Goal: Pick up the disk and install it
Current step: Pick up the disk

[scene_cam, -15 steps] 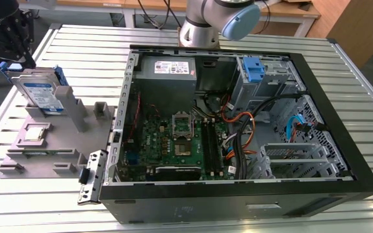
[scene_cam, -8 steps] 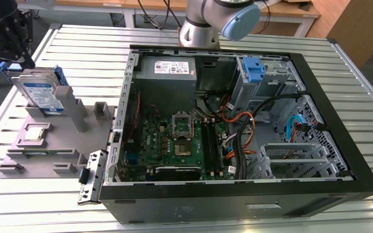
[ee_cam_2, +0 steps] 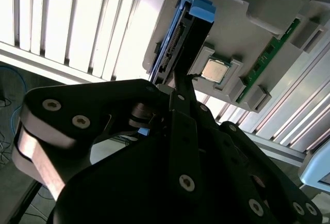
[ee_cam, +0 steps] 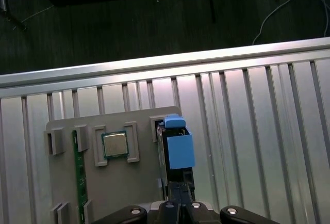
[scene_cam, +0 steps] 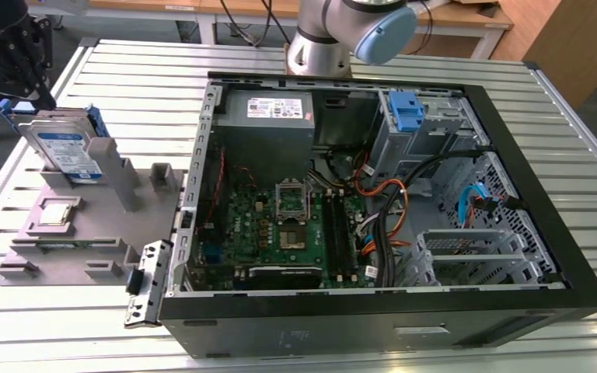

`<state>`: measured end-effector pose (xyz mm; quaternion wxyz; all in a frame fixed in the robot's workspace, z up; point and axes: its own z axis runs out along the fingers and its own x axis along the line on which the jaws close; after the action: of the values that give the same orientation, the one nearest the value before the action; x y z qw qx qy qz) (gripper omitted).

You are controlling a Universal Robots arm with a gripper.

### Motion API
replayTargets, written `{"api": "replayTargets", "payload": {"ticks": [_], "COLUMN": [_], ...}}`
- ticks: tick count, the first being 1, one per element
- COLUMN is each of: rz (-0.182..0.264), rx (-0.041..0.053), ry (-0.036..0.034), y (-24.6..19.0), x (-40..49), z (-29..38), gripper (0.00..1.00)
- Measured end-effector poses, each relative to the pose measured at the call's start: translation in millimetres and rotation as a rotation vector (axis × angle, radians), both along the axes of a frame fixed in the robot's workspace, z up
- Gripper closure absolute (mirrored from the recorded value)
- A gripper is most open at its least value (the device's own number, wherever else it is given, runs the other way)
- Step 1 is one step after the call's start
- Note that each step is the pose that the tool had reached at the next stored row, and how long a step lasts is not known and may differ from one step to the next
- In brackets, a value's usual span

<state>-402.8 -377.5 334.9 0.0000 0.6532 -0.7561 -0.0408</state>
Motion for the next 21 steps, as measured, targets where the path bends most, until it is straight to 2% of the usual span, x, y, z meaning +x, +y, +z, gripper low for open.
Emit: {"api": "replayTargets", "payload": {"ticks": [6, 8, 9, 13, 14, 15, 17, 18, 21], "rz": [0.0, 0.0, 0.0, 0.0, 0.0, 0.0, 0.0, 0.0, 0.0], "rx": [0.0, 0.0, 0.0, 0.0, 0.0, 0.0, 0.0, 0.0, 0.0005], "ry": [0.0, 0.0, 0.0, 0.0, -0.0001, 0.0, 0.0, 0.0, -0.0009], "y": [0.0, 0.0, 0.0, 0.0, 0.0, 0.0, 0.0, 0.0, 0.0], "x": [-0.1, -0.1, -0.1, -0.2, -0.2, -0.2, -0.2, -0.2, -0.4], "z": [0.0, 0.0, 0.0, 0.0, -0.1, 0.0, 0.0, 0.0, -1.3], "gripper": [0.89, 0.76, 0.76, 0.53, 0.53, 0.47, 0.47, 0.41, 0.41]}}
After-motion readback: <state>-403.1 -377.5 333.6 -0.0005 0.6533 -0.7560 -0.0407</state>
